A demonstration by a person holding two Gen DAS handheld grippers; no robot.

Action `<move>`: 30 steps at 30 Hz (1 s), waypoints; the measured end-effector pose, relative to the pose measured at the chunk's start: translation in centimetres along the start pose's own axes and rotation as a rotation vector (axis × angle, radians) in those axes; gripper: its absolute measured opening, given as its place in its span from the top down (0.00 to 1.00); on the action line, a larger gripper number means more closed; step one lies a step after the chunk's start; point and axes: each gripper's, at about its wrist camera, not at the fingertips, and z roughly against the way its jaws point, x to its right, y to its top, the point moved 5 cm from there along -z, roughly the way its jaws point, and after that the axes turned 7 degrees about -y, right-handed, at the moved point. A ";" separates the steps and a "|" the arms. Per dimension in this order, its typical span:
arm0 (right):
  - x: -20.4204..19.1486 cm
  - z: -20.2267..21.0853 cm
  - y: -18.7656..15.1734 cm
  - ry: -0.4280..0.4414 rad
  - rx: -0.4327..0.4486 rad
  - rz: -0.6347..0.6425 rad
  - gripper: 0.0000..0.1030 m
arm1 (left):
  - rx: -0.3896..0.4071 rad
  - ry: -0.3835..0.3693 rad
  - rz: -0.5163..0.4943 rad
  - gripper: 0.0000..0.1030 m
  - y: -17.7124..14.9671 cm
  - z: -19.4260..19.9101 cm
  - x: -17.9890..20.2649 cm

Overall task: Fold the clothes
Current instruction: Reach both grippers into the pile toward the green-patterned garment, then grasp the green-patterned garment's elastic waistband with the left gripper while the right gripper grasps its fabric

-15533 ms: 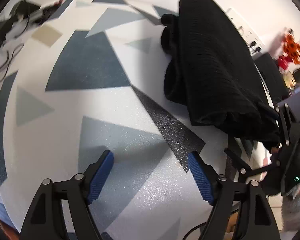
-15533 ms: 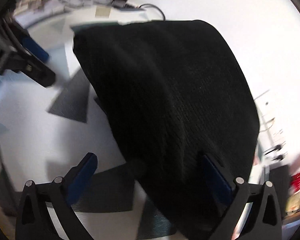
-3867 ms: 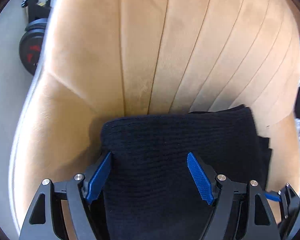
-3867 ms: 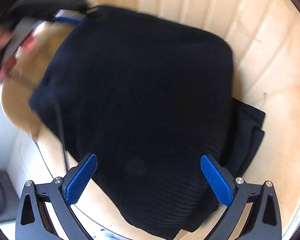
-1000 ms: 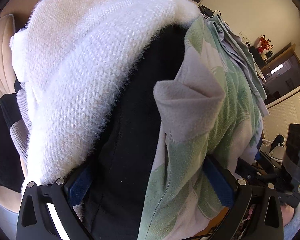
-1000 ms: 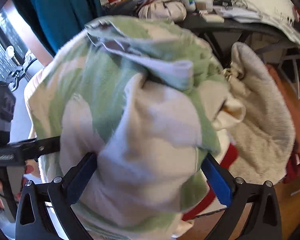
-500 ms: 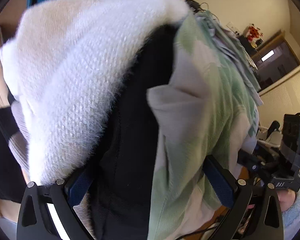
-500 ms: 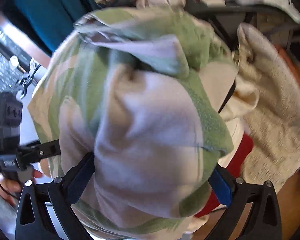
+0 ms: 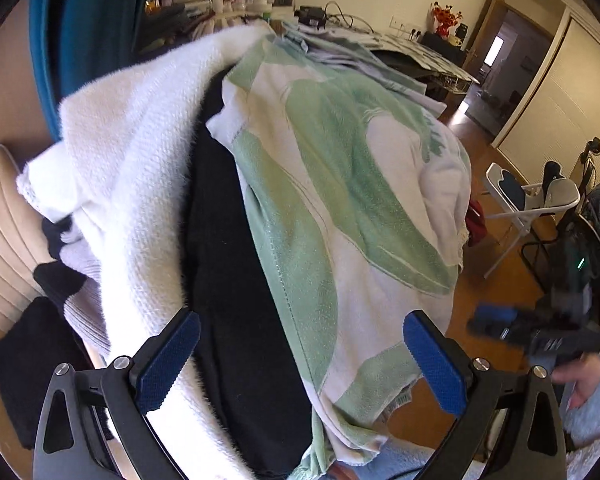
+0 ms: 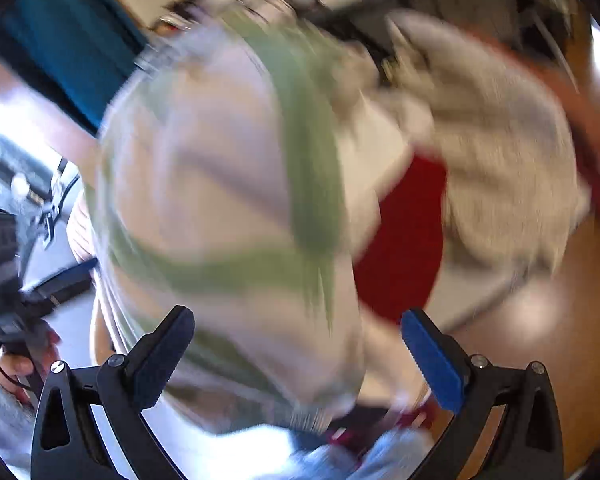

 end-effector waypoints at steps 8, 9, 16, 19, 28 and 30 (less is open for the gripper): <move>5.0 -6.1 -9.2 0.260 -0.104 -0.547 0.00 | -0.007 0.016 -0.025 0.01 -3.8 1.4 4.1; 5.0 -6.5 -9.6 0.291 -0.104 -0.571 0.00 | -0.011 0.015 -0.027 0.01 -4.0 1.4 4.0; 6.7 -9.0 -12.1 0.377 -0.088 -0.773 0.00 | -0.018 0.018 -0.084 0.01 -5.2 2.1 3.7; 7.0 -9.5 -12.9 0.418 -0.088 -0.811 0.03 | -0.032 0.031 -0.151 0.01 -6.0 2.2 4.1; 7.7 -3.2 -11.3 0.448 0.049 -0.734 0.91 | -0.020 -0.016 -0.263 0.01 -5.8 3.7 4.6; 8.4 0.4 -9.9 0.454 0.120 -0.702 0.91 | 0.004 -0.032 -0.297 0.01 -5.0 4.6 5.1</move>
